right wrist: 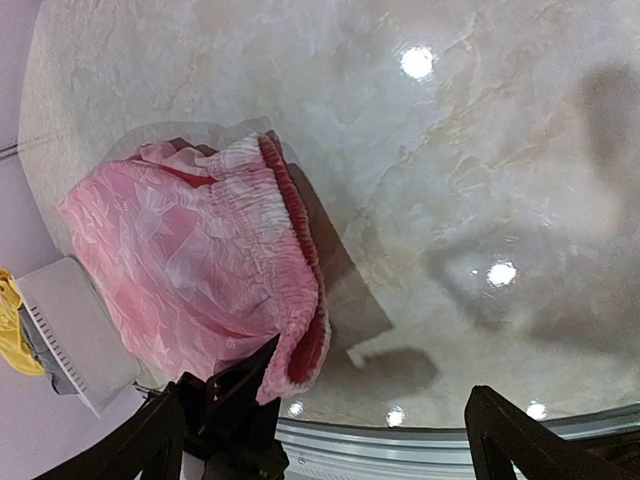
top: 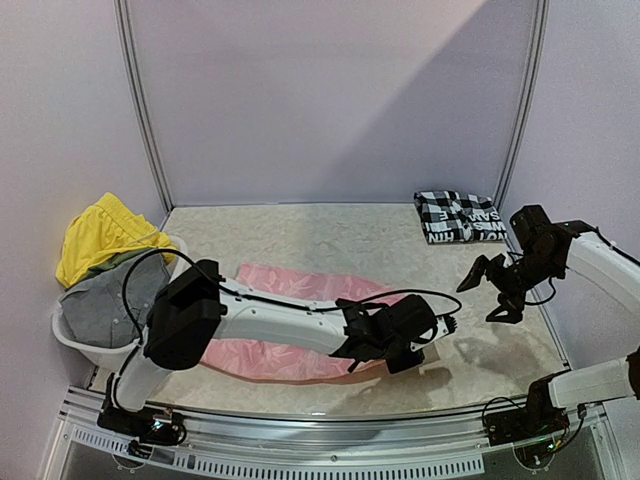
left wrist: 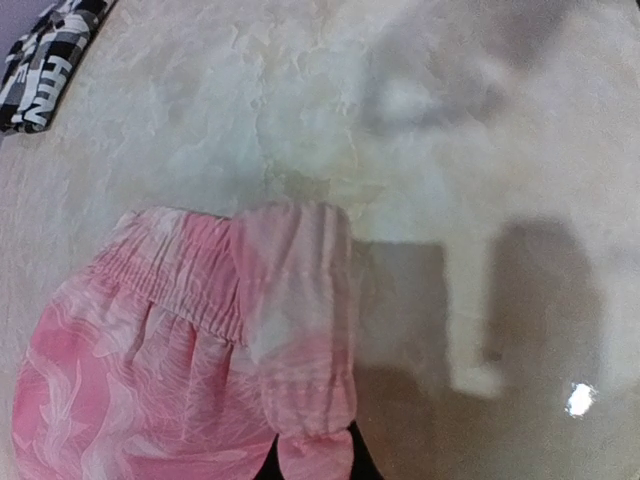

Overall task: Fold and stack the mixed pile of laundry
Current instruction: Pick up the rectangle-folded shorts from the center of the board, then pass from the left arm to the right

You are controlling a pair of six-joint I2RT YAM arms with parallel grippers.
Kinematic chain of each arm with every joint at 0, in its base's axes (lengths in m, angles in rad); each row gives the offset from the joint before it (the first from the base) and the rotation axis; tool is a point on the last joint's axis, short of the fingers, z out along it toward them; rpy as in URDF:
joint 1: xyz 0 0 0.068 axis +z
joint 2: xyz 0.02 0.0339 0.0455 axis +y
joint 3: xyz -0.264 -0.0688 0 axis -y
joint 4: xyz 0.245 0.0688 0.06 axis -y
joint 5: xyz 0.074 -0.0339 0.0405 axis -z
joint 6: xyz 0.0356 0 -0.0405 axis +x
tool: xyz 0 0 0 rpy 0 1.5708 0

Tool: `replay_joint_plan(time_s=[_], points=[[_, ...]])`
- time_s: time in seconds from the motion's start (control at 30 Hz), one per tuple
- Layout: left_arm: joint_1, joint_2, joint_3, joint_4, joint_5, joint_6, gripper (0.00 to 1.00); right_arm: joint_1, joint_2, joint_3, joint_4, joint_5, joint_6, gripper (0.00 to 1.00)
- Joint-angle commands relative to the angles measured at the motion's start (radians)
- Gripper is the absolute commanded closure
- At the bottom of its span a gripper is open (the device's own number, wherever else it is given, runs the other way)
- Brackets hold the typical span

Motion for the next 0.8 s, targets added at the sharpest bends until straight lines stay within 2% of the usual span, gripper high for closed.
replay_joint_plan(time_s=[0.0, 0.27, 0.47, 0.6, 0.77], points=[[0.025, -0.098, -0.086, 0.128, 0.087, -0.076, 1.00, 0.001, 0.060, -0.056, 0.138, -0.165, 0.046, 0.01], [0.025, -0.144, -0.150, 0.168, 0.109, -0.098, 1.00, 0.056, 0.216, -0.118, 0.350, -0.324, 0.095, 0.01], [0.025, -0.148, -0.151, 0.168, 0.104, -0.098, 1.00, 0.128, 0.357, -0.118, 0.473, -0.366, 0.149, 0.02], [0.025, -0.152, -0.153, 0.167, 0.091, -0.103, 1.00, 0.153, 0.435, -0.127, 0.538, -0.382, 0.157, 0.09], [0.025, -0.154, -0.151, 0.167, 0.089, -0.106, 1.00, 0.159, 0.506, -0.146, 0.617, -0.410, 0.175, 0.24]])
